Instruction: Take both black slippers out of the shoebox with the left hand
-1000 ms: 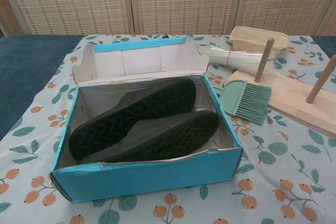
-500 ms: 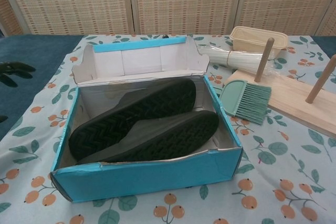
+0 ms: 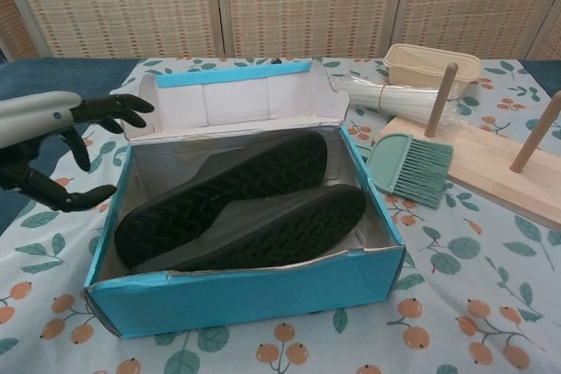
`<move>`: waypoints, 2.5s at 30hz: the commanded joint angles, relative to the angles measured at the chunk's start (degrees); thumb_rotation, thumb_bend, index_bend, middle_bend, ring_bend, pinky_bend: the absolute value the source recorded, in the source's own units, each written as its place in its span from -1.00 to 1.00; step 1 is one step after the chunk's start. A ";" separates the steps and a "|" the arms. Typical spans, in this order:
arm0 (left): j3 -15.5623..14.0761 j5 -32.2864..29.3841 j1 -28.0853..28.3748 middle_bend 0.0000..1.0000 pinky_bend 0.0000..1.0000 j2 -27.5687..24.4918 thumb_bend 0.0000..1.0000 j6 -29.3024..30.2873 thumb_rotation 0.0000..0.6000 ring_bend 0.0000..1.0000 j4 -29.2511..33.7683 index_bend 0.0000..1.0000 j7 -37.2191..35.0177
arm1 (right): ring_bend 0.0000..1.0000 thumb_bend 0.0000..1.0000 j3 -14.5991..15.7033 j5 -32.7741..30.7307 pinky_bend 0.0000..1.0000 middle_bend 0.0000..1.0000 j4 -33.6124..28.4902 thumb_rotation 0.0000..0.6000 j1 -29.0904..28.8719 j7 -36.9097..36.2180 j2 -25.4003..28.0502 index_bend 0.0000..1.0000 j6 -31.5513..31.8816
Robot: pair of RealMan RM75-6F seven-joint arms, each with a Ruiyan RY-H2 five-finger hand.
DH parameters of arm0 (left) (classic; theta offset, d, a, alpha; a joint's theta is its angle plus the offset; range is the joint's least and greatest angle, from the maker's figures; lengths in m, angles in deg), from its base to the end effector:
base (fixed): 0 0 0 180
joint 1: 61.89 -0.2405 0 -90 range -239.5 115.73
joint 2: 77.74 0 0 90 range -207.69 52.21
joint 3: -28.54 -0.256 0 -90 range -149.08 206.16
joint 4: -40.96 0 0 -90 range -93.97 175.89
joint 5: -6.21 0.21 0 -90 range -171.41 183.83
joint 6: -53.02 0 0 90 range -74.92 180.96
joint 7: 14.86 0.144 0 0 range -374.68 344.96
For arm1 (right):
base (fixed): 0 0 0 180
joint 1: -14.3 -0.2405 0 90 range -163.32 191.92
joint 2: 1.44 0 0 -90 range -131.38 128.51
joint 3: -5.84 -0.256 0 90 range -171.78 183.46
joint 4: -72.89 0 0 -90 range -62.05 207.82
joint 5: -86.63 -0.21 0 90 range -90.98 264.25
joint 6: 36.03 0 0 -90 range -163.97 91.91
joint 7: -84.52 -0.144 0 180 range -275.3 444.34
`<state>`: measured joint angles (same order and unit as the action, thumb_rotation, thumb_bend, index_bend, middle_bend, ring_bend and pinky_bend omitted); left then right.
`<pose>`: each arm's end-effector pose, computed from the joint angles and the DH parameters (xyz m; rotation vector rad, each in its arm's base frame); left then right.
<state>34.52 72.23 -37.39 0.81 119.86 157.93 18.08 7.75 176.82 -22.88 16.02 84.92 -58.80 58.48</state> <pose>-0.1468 0.2291 0.0338 -1.7679 -1.1354 -0.9364 -0.3114 -0.1276 0.1972 1.3573 -0.8358 0.8571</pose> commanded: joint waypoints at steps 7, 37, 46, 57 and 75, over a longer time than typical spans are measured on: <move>1.21 -3.40 4.57 -0.76 -0.39 5.63 -0.20 -0.38 1.00 -0.80 -2.76 -0.88 5.86 | -1.00 -0.50 0.09 0.81 -1.00 -1.00 -0.16 0.83 -0.05 -0.04 0.29 -1.00 -1.63; 1.30 -15.52 10.73 -0.45 -0.08 15.83 -0.20 2.31 1.00 -0.36 -10.54 -0.75 13.74 | -1.00 -0.50 -1.47 -0.58 -1.00 -1.00 -0.53 0.83 1.46 -2.20 1.71 -1.00 -2.11; 1.53 -14.85 10.79 0.27 0.02 19.26 0.05 6.54 1.00 0.09 -13.38 0.19 13.13 | -1.00 -0.50 -1.72 -0.71 -1.00 -1.00 -0.59 0.83 1.49 -1.99 1.66 -1.00 -2.67; 0.57 -5.64 8.87 0.77 0.13 21.48 0.49 13.28 1.00 0.35 -14.94 0.58 10.65 | -1.00 -0.50 -1.74 -0.56 -1.00 -1.00 -0.80 0.83 1.50 -1.87 1.76 -1.00 -3.27; 1.18 9.12 4.38 0.80 0.14 5.72 0.51 21.08 1.00 0.37 -6.38 0.60 9.44 | -1.00 -0.50 -1.22 0.67 -1.00 -1.00 -1.03 0.83 1.36 -1.96 2.03 -1.00 -4.23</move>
<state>35.87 78.13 -31.28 9.55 138.02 151.32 27.71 6.49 177.42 -23.92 17.38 83.03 -56.80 54.29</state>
